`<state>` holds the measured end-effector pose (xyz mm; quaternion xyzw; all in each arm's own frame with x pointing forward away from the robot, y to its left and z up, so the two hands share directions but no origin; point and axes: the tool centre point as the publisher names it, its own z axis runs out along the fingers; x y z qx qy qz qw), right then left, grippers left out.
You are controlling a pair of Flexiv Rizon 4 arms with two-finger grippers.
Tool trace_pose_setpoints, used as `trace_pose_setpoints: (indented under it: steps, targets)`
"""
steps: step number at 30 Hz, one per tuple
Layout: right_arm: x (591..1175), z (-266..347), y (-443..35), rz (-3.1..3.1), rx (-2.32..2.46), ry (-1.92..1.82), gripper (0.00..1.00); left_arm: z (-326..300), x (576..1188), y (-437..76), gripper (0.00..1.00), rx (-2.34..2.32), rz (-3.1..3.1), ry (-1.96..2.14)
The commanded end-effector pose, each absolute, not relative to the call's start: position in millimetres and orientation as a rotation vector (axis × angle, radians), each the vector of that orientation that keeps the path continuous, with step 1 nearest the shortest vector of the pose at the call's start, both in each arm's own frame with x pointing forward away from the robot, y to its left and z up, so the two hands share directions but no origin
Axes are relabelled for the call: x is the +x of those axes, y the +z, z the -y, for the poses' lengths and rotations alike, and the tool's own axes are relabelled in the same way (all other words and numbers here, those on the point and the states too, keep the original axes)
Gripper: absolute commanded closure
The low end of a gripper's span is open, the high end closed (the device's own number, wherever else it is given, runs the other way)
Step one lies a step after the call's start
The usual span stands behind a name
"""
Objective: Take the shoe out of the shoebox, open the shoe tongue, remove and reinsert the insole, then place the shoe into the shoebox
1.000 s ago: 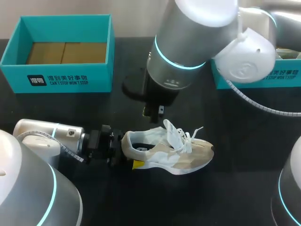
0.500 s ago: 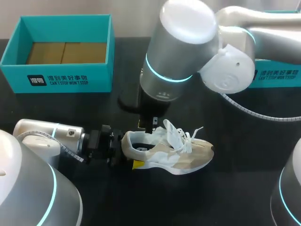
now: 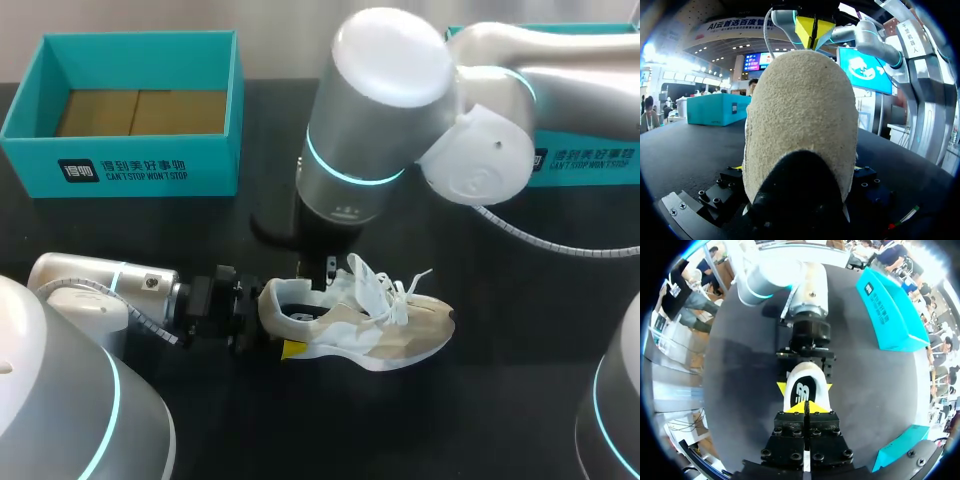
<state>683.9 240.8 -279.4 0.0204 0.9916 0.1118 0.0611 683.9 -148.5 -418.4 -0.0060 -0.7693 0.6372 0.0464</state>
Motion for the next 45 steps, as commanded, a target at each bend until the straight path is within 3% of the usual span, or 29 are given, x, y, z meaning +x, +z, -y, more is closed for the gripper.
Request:
trace_pose_setpoints:
  steps: [1,23,45]
  targets:
    - [688.3,-250.6,-300.6,-3.022,0.037,0.311,1.0,148.6,683.0,-418.4,1.0,-0.016,2.35,1.944]
    - [701.1,-239.2,-366.8,-3.078,-0.005,0.231,1.0,148.6,683.0,-418.4,1.0,-0.016,2.35,1.944]
    - [686.3,-192.1,-379.7,-3.09,0.166,0.172,1.0,148.6,683.0,-418.4,1.0,-0.016,2.35,1.944]
